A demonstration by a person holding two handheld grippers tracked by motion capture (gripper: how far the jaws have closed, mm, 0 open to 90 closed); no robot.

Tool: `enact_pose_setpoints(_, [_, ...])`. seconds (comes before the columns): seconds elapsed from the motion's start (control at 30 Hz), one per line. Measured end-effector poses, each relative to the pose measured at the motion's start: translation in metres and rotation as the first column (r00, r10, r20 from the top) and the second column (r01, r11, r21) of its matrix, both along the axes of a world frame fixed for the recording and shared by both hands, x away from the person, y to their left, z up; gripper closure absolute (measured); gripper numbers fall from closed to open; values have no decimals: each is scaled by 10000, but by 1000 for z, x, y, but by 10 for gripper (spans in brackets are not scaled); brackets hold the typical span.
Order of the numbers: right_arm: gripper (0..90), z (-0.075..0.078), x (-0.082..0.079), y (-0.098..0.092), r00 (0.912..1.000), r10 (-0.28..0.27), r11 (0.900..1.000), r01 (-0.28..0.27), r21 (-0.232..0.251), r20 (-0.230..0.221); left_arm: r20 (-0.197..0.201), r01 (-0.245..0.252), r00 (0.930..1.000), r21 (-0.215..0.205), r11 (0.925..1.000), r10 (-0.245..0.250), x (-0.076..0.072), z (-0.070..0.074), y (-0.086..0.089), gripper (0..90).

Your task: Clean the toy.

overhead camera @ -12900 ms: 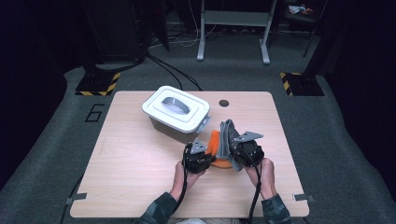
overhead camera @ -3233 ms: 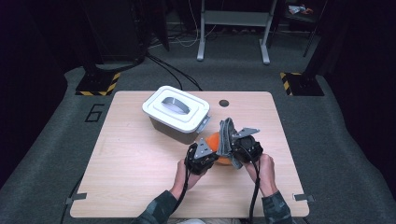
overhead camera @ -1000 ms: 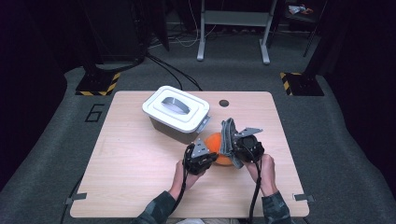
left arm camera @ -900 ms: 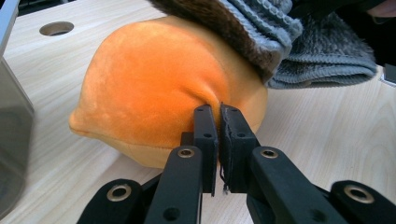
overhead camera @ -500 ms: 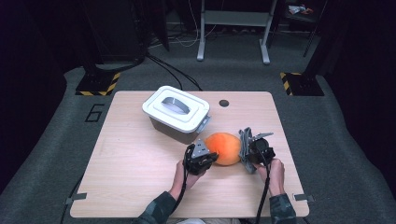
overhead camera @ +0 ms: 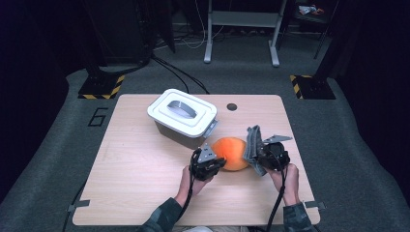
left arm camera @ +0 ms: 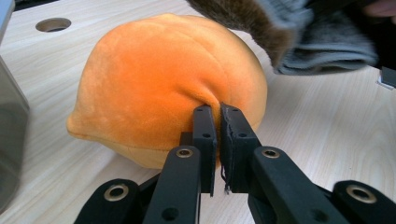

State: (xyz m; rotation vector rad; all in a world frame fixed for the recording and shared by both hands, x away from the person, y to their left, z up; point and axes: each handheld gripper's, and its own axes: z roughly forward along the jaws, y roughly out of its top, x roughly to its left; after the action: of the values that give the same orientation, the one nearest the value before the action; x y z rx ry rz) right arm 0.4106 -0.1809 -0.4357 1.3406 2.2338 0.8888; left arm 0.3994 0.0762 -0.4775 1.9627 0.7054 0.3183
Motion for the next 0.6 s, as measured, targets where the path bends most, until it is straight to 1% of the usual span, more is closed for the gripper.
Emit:
enact_pose_setpoints(0.03, [730,3,-2,6,9994,329,9993,-330,188,44,-52,27,10000,-26,10000,-27,0,1,0,847])
enact_pose_setpoints(0.07, [731,3,-1,13,9986,525,9985,-525,136,49,1,-11,10000,-13,10000,11,0,1,-1,844])
enact_pose_setpoints(0.1, [732,1,0,19,9977,673,9974,-674,-236,-32,86,-43,10000,12,10000,43,1,1,-1,842])
enact_pose_setpoints(0.13, [734,-1,2,23,9976,687,9961,-688,-550,-35,52,-33,10000,12,10000,33,1,2,-1,839])
enact_pose_setpoints(0.17, [735,-3,4,25,9981,623,9960,-623,-636,-25,107,-46,9999,-14,10000,46,0,1,-1,833])
enact_pose_setpoints(0.2, [736,-4,5,26,9984,547,9968,-552,-572,-109,204,-11,9998,1,10000,11,-1,1,0,819])
enact_pose_setpoints(0.23, [735,-4,6,25,9983,570,9973,-575,-454,-113,208,23,9998,62,10000,-24,-1,1,0,793])
enact_pose_setpoints(0.27, [735,-5,7,23,9987,507,9981,-511,-341,-105,278,22,9996,70,10000,-24,-2,1,0,748])
enact_pose_setpoints(0.3, [735,-5,9,23,9984,559,9979,-563,-306,-128,312,-10,9995,90,10000,7,-3,2,-1,701])
enact_pose_setpoints(0.37, [735,-5,9,23,9984,531,9983,-536,-238,-179,527,-126,9986,345,9993,108,-6,3,-2,619])
enact_pose_setpoints(0.4, [736,-5,10,23,9985,511,9982,-516,-290,-188,513,-94,9987,437,9990,71,-7,4,-2,586])
enact_pose_setpoints(0.43, [736,-5,11,24,9987,474,9984,-479,-287,-163,616,-234,9979,513,9984,203,-8,4,-3,561])
enact_pose_setpoints(0.47, [735,-6,12,24,9985,517,9984,-522,-233,-197,623,-319,9976,483,9983,289,-8,4,-4,544])
enact_pose_setpoints(0.53, [735,-5,14,24,9986,490,9985,-495,-240,-203,633,-423,9972,559,9975,388,-9,4,-3,518])
enact_pose_setpoints(0.57, [736,-5,15,25,9986,500,9984,-504,-245,-196,832,-593,9951,626,9963,540,-10,4,-3,510])
enact_pose_setpoints(0.6, [735,-5,16,25,9985,523,9982,-527,-289,-159,830,-652,9947,601,9961,601,-11,4,-3,495])
